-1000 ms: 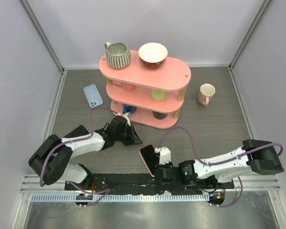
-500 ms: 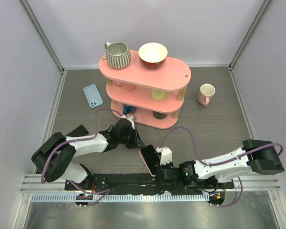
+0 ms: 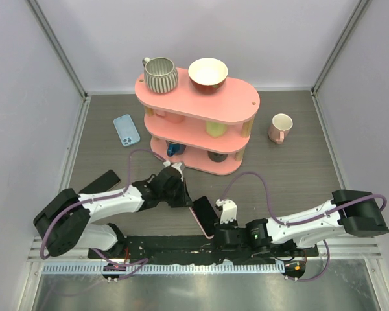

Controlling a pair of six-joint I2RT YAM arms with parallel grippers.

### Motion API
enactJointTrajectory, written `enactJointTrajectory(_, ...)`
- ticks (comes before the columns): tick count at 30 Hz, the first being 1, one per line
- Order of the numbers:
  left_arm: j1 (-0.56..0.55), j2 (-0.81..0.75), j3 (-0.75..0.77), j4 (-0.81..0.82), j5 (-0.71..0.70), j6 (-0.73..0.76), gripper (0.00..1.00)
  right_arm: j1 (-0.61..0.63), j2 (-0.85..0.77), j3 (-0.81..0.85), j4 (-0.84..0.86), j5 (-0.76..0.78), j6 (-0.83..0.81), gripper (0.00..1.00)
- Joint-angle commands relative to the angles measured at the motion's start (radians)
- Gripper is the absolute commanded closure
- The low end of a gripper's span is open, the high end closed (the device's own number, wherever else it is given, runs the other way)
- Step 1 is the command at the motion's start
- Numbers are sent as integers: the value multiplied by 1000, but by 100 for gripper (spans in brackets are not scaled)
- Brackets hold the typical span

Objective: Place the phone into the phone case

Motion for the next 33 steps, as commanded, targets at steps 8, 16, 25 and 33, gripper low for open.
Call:
enactJointTrajectory(8,-6,-123,56,-187,-150,-48,98,0,-31,108,-122,40,-32,80)
enactJointTrajectory(16,-9,-199,-14,-170,-161,-151,77,-152,-201,119,-273,112,-101,79)
enactJointTrajectory(25,-18,-177,-60,-57,-91,-188,69,-376,-223,110,-278,59,-279,79)
enactJointTrajectory(33,-40,-159,-97,43,-45,-203,54,-414,-122,86,-124,-6,-339,80)
